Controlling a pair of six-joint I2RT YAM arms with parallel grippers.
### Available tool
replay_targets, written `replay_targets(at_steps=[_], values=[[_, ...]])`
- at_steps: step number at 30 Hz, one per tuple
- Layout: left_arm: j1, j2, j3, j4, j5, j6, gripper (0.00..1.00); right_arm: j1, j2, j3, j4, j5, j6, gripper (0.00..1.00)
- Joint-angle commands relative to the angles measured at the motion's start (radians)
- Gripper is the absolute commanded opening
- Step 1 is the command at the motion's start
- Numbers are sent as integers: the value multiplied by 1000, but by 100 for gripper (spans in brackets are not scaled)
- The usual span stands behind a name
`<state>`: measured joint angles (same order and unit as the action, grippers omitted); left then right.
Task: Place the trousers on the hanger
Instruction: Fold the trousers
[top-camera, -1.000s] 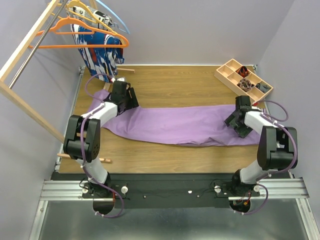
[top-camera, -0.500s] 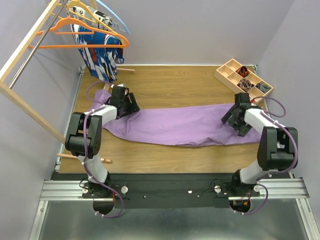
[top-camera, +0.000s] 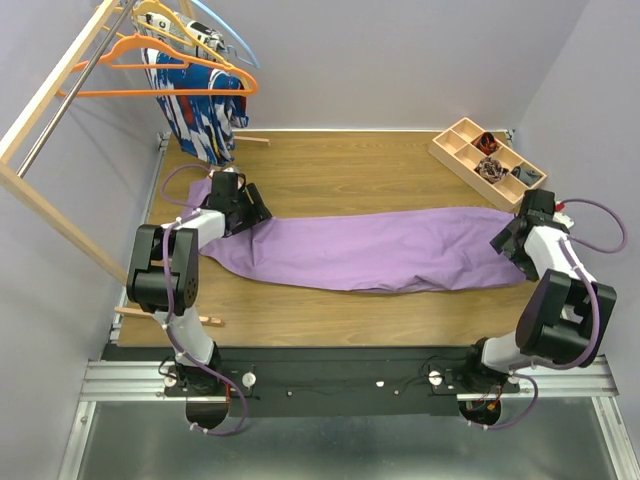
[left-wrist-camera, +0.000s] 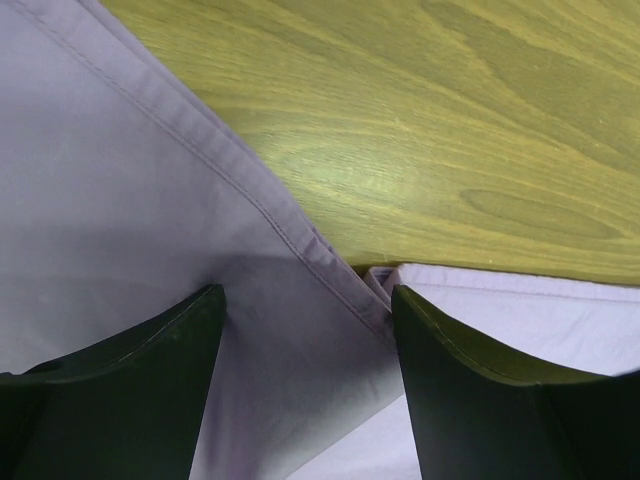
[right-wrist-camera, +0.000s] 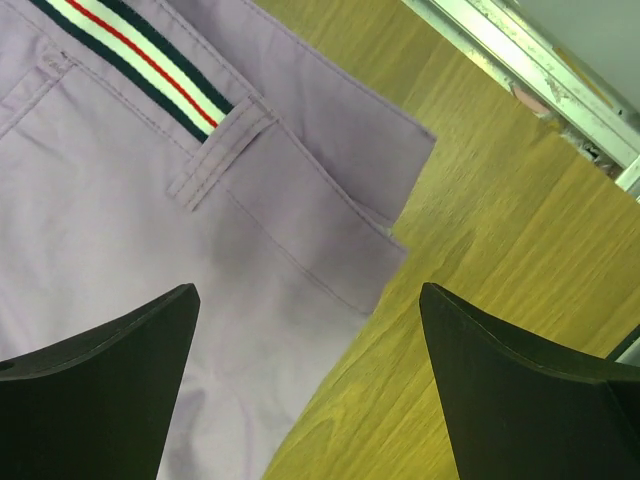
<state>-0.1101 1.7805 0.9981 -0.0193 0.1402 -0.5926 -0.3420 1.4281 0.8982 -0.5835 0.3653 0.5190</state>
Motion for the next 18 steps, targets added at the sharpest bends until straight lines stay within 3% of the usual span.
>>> replay_targets(at_steps=[1, 6, 18], values=[[49, -20, -36, -22, -34, 7, 77, -17, 66, 54, -1, 44, -14, 100], [72, -59, -69, -13, -40, 13, 77, -66, 110, 83, 33, 0, -26, 100], [99, -85, -88, -18, -68, 33, 77, -107, 196, 177, 178, -218, -332, 100]])
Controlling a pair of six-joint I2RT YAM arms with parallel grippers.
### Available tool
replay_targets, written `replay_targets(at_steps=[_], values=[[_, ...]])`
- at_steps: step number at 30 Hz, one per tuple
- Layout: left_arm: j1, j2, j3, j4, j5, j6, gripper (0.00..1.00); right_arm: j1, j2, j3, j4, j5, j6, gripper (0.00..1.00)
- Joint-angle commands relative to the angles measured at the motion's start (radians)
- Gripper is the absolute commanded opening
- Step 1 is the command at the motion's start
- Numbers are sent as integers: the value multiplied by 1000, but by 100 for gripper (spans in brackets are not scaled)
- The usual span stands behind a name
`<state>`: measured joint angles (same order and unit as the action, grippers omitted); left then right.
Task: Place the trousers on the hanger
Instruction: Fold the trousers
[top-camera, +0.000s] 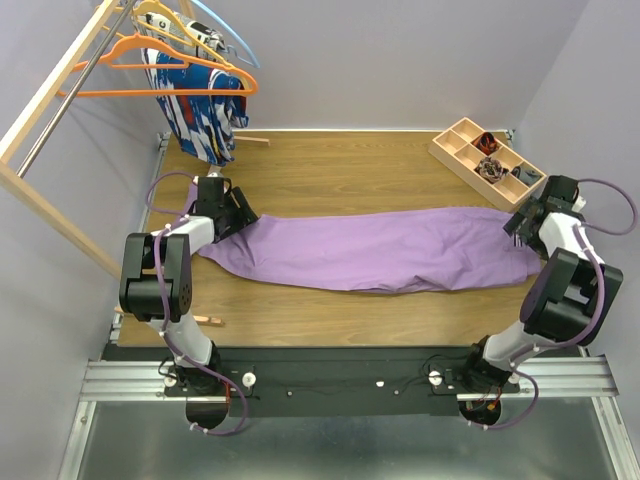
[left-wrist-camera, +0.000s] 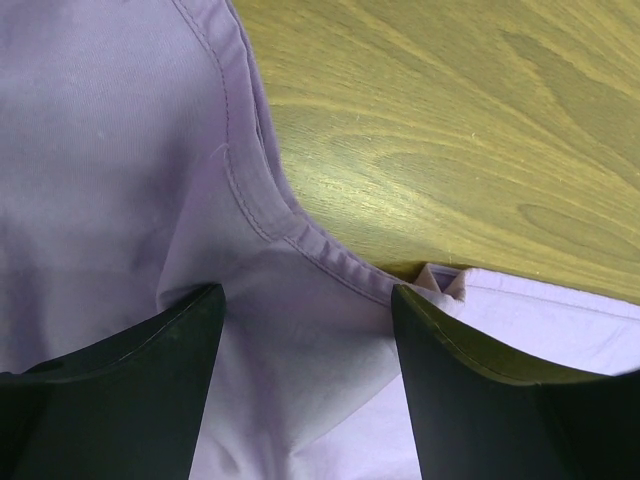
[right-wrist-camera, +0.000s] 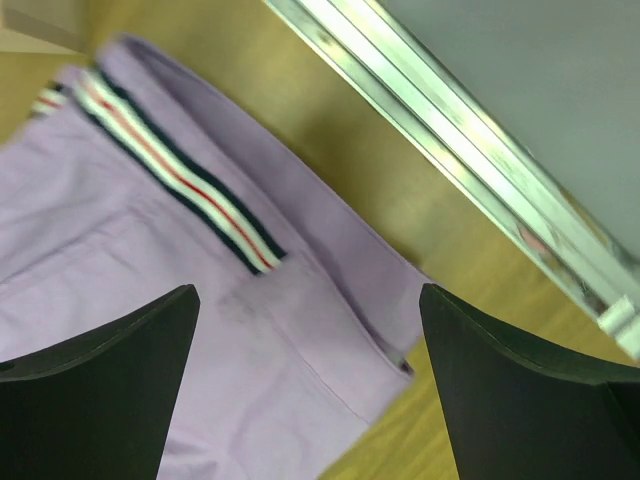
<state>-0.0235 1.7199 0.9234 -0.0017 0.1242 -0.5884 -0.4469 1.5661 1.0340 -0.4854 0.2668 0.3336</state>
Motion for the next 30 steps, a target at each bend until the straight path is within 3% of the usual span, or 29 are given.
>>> replay_targets(at_steps=[1, 8, 21, 28, 30], values=[[14, -26, -15, -37, -52, 33, 77, -3, 74, 43, 99, -130, -163, 100], [14, -37, -12, -52, -58, 48, 77, -4, 187, 84, 130, -182, -251, 100], [14, -66, -11, -66, -70, 52, 77, -21, 284, 116, 131, -100, -384, 100], [14, -71, 3, -75, -78, 58, 77, -33, 315, 103, 131, -175, -404, 100], [14, -75, 8, -78, -80, 59, 77, -59, 316, 98, 131, -259, -404, 100]])
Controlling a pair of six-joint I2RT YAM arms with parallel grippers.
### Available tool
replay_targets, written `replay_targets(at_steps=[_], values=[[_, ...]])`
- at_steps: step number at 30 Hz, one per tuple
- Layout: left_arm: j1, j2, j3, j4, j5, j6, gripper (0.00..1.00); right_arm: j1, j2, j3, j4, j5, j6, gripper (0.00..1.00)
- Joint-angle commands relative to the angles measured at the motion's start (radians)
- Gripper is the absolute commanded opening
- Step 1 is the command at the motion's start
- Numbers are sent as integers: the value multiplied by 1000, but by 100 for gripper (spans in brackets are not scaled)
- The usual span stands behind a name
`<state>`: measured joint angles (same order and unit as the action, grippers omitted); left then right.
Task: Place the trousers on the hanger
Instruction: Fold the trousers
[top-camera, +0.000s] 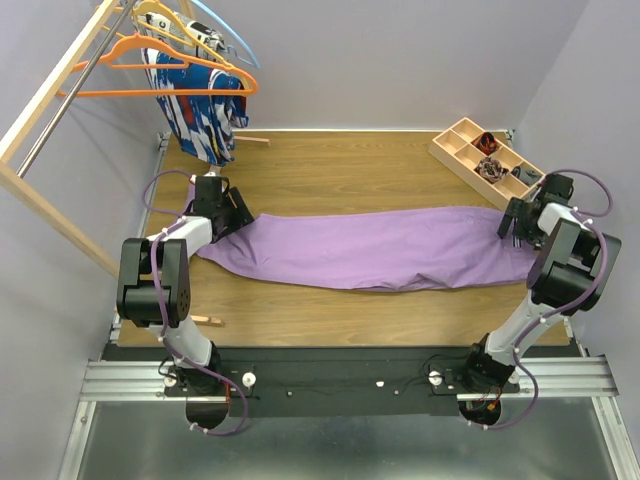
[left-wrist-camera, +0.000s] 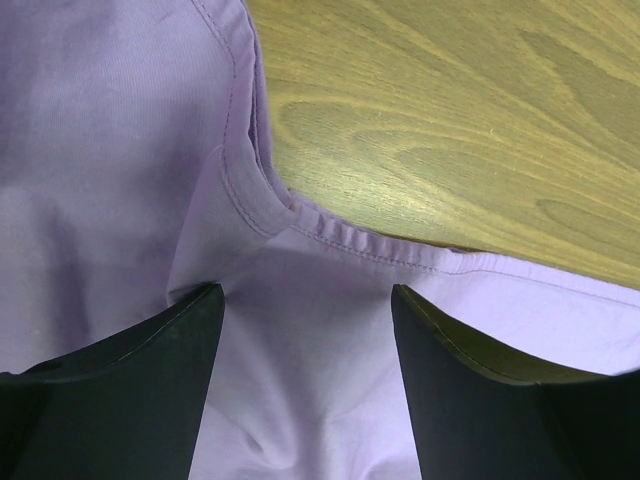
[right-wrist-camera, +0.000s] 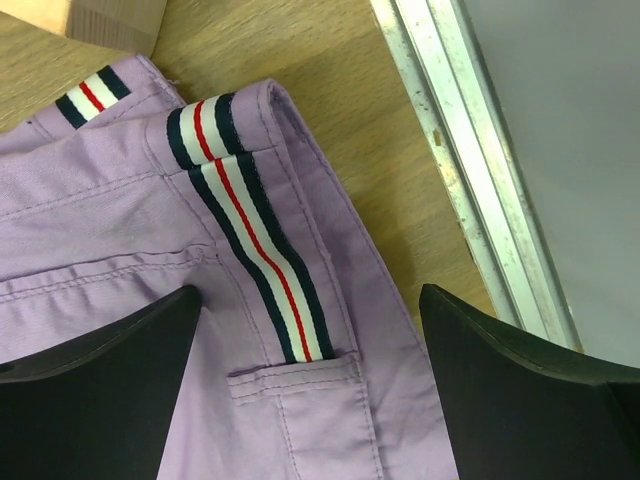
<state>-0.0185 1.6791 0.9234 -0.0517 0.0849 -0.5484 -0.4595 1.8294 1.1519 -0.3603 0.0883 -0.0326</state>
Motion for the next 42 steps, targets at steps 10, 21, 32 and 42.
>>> replay_targets(at_steps=[10, 21, 32, 42], values=[[9, -33, 45, -37, -34, 27, 77, -97, 91, -12, -86, -328, -3, 100], [9, -10, 83, -48, -42, 73, 77, -84, 107, -27, -169, -450, 28, 67], [-21, -47, 124, -74, -111, 128, 77, -56, 77, -14, -207, -458, 69, 1], [-216, -45, 167, -103, -102, 162, 77, -57, -5, 153, -368, -251, 100, 1]])
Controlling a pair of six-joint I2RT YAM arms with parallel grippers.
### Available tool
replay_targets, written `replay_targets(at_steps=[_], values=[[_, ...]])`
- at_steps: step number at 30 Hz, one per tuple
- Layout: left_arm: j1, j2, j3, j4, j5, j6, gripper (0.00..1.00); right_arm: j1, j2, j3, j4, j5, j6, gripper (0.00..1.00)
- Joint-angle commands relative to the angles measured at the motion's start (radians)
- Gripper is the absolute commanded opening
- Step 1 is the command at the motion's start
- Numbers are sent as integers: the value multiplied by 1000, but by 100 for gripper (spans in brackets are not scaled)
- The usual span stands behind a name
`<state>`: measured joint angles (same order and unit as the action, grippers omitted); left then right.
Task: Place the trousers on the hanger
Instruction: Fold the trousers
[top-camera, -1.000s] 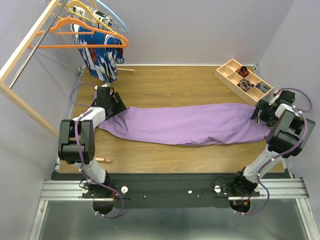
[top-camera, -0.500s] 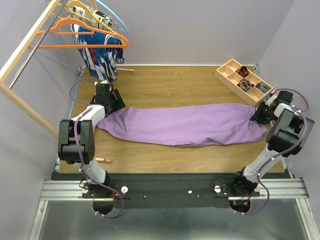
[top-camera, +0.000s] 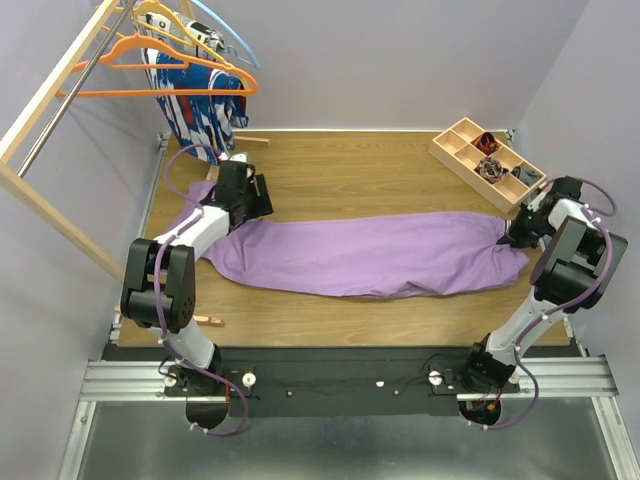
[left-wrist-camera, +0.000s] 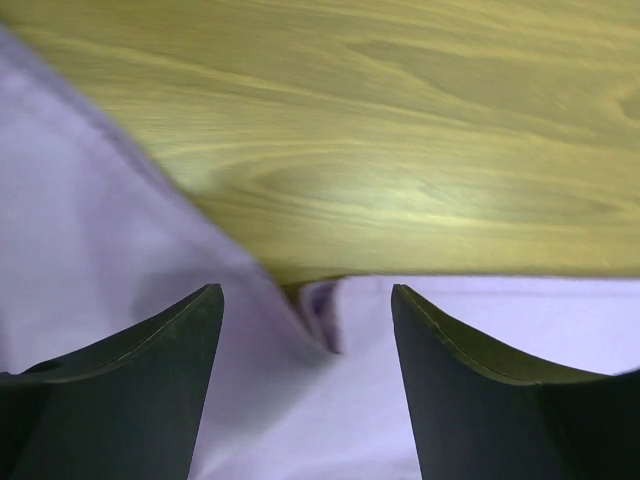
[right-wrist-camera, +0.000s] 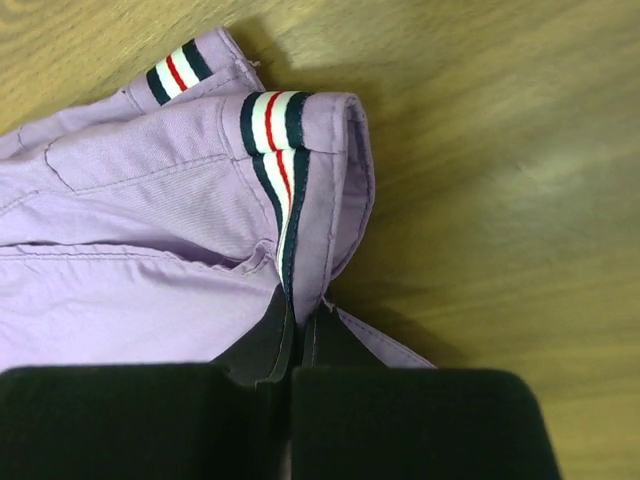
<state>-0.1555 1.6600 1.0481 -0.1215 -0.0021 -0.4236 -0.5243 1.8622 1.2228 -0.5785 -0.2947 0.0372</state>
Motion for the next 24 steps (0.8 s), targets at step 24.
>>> replay_targets(at_steps=[24], values=[[-521, 316, 484, -95, 361, 112, 77, 7, -192, 494, -325, 318, 86, 1]])
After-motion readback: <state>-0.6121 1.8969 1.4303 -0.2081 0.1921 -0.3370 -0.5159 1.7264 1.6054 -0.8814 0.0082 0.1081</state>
